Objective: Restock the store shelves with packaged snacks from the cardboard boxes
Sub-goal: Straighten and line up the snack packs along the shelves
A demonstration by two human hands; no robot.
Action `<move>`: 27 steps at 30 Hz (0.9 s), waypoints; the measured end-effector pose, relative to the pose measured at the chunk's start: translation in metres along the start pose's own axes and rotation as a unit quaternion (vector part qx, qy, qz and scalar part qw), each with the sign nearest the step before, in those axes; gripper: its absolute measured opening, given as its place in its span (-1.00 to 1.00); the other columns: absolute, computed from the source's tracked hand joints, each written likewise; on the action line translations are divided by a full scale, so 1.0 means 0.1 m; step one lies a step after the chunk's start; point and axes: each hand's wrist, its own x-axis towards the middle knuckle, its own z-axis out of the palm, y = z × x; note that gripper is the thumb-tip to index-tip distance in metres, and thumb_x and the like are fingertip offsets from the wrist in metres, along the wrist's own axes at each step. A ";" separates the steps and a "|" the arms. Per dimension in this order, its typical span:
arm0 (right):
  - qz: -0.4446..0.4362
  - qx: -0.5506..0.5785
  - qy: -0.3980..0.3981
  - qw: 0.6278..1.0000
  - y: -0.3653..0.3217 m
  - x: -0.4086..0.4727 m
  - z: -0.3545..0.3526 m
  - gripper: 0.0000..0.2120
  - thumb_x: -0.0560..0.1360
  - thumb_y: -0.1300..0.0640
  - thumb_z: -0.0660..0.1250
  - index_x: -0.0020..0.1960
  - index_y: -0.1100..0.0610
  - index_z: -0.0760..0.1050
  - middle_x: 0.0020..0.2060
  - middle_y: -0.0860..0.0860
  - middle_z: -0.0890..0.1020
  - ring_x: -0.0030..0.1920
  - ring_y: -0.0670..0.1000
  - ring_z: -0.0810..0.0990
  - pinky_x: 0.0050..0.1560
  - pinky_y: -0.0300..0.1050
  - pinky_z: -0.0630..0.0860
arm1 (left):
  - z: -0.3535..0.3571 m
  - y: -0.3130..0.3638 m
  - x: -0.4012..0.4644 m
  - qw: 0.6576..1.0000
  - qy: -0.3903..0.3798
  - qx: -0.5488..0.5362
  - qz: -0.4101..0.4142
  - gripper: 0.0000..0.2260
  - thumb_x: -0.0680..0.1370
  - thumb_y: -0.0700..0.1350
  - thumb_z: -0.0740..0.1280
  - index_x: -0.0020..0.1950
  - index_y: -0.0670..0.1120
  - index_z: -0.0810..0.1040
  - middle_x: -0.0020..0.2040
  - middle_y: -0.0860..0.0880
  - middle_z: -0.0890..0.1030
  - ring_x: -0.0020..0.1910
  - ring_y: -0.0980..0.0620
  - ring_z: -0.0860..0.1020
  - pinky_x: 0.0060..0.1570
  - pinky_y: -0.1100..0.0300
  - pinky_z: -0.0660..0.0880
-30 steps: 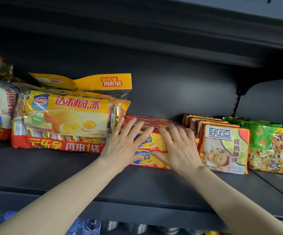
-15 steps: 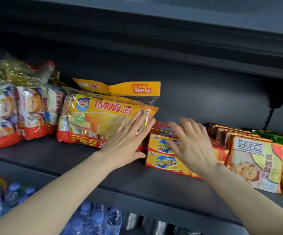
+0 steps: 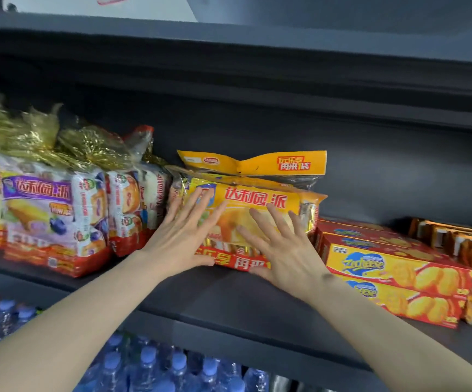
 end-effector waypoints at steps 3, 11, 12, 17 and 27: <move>0.037 -0.030 -0.029 0.998 0.00 0.06 0.14 -0.11 0.42 -0.39 0.35 0.62 -0.12 0.09 0.62 0.11 0.10 0.58 0.32 0.07 0.36 0.56 0.20 | 0.14 -0.11 0.15 0.999 0.014 0.021 0.034 0.07 0.45 0.37 0.34 0.55 0.11 -0.45 0.52 -0.11 -0.51 0.50 -0.15 -0.48 0.46 -0.31 -0.30; 0.083 -0.066 -0.038 0.994 0.02 0.19 0.57 -0.03 0.42 -0.37 0.36 0.64 -0.07 -0.03 0.63 0.13 0.04 0.59 0.32 0.02 0.34 0.59 0.18 | 0.64 -0.27 0.49 0.995 0.047 0.070 0.051 0.14 0.33 0.48 0.33 0.61 0.05 -0.30 0.60 -0.21 -0.29 0.58 -0.27 -0.24 0.41 -0.47 -0.06; 0.083 -0.066 -0.038 0.994 0.02 0.22 0.60 -0.02 0.42 -0.38 0.36 0.65 -0.07 -0.04 0.63 0.13 0.03 0.59 0.32 0.01 0.35 0.60 0.16 | 0.68 -0.30 0.52 0.995 0.046 0.075 0.050 0.16 0.31 0.50 0.33 0.61 0.04 -0.28 0.60 -0.22 -0.27 0.58 -0.27 -0.22 0.41 -0.47 -0.04; 0.075 -0.077 -0.039 0.993 0.08 0.30 0.78 0.01 0.41 -0.41 0.33 0.65 -0.03 -0.07 0.63 0.15 -0.01 0.59 0.33 -0.04 0.38 0.60 0.01 | 0.81 -0.34 0.65 0.994 0.052 0.087 0.052 0.19 0.25 0.53 0.31 0.62 0.00 -0.23 0.62 -0.23 -0.19 0.59 -0.29 -0.13 0.40 -0.47 0.02; 0.183 0.018 0.134 0.974 0.63 0.89 0.03 -0.75 0.56 0.04 0.39 0.20 0.10 0.58 0.09 0.11 0.62 0.10 0.25 0.58 0.08 0.19 0.48 | 0.55 -0.26 0.64 0.989 0.107 0.056 0.089 -0.05 0.41 0.54 0.11 0.63 -0.02 0.09 0.62 -0.24 -0.02 0.59 -0.27 -0.12 0.44 -0.44 -0.01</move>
